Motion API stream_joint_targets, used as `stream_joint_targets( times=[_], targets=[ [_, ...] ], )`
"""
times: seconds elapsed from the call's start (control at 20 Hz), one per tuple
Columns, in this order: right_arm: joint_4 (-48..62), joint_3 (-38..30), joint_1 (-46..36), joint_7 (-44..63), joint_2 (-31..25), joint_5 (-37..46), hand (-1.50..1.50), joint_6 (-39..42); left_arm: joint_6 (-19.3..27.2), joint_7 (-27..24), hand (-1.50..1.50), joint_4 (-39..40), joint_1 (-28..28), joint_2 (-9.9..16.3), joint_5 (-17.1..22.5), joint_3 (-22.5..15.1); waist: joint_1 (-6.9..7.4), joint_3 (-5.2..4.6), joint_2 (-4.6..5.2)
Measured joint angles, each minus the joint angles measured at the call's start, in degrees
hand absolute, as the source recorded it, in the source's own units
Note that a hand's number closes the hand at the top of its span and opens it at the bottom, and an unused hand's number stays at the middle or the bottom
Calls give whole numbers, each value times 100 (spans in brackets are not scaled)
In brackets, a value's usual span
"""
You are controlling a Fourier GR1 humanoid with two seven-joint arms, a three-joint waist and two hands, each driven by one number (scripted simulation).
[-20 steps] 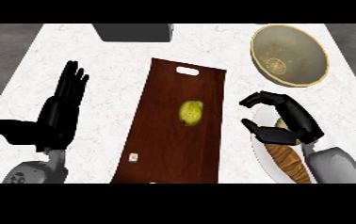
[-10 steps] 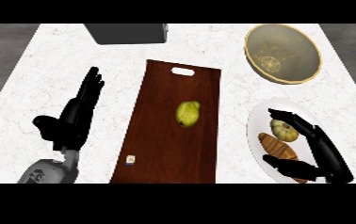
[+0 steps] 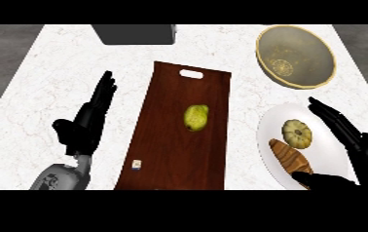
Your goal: Pick the squash from the plate and place it in the bowl
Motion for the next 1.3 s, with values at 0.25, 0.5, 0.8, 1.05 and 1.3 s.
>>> stream_joint_targets(
  times=[0.25,0.5,0.8,1.05,1.3],
  targets=[
    [-567,94,-337,1647,-162,243,-150,601,-112,-94,0,144,-56,-73,-72,54,45,-1,11],
    [-472,241,-746,2869,-234,434,-150,1234,-204,-106,0,100,8,-108,-92,101,94,1,19],
    [-161,349,-831,3429,-139,688,-150,1790,-281,66,0,-81,17,-141,-166,231,84,6,17],
    [203,86,-823,3157,-2,719,-150,2200,-395,136,0,19,-77,-271,-322,401,67,9,17],
    [359,-235,-819,2870,242,725,-150,2547,-588,108,0,-12,21,-406,-435,564,63,10,16]
  ],
)
